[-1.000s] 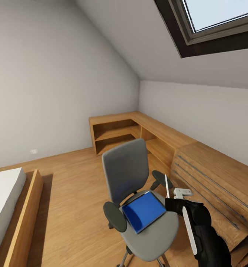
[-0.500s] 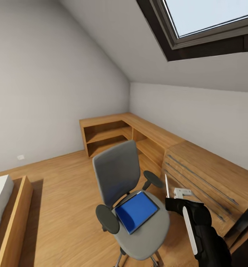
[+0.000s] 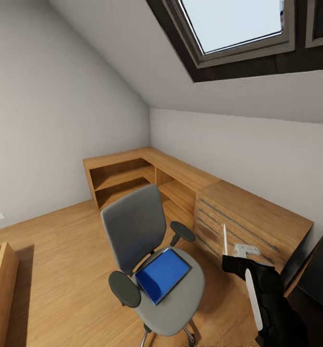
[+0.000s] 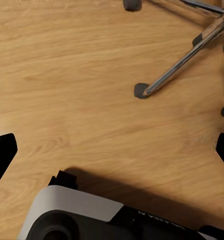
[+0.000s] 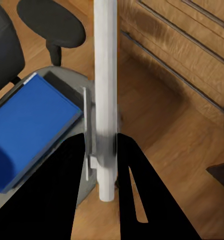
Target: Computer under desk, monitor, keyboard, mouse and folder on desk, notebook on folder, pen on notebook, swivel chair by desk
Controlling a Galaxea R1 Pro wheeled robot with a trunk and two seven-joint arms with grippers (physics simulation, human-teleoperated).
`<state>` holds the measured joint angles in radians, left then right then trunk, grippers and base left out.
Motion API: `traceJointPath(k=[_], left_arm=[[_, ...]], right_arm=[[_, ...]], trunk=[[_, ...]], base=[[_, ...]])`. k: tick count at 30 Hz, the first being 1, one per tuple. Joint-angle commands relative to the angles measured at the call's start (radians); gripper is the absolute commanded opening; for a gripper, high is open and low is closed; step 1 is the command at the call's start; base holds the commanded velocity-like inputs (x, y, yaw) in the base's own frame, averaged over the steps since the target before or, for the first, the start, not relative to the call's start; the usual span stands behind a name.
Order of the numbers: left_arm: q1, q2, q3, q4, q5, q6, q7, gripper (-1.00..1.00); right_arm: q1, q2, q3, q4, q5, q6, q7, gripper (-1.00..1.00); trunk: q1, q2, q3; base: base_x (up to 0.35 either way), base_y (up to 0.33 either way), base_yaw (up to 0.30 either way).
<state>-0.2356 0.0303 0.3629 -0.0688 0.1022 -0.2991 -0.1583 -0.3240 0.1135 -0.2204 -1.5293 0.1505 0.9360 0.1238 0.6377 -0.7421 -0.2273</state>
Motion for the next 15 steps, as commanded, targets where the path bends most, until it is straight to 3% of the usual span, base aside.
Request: traceJointPath(k=[1, 9, 15], left_arm=[[-0.001, 0.000, 0.002, 0.001, 0.010, -0.002, -0.009, 1.00], [-0.001, 0.002, 0.001, 0.001, 0.010, -0.002, -0.009, 1.00], [-0.001, 0.002, -0.001, 0.007, 0.009, -0.006, -0.009, 1.00]], right_arm=[[-0.001, 0.001, -0.006, 0.000, 0.009, 0.003, 0.010, -1.00], [-0.001, 0.007, -0.014, 0.000, 0.009, 0.003, 0.010, -1.00], [-0.001, 0.006, -0.018, -0.001, 0.009, -0.014, 0.009, -1.00]], trunk=[[-0.004, 0.006, 0.002], [-0.034, 0.062, 0.025], [-0.057, 0.104, 0.039]], base=[[0.000, 0.000, -0.257], [0.000, 0.000, -0.251], [0.000, 0.000, -0.123]])
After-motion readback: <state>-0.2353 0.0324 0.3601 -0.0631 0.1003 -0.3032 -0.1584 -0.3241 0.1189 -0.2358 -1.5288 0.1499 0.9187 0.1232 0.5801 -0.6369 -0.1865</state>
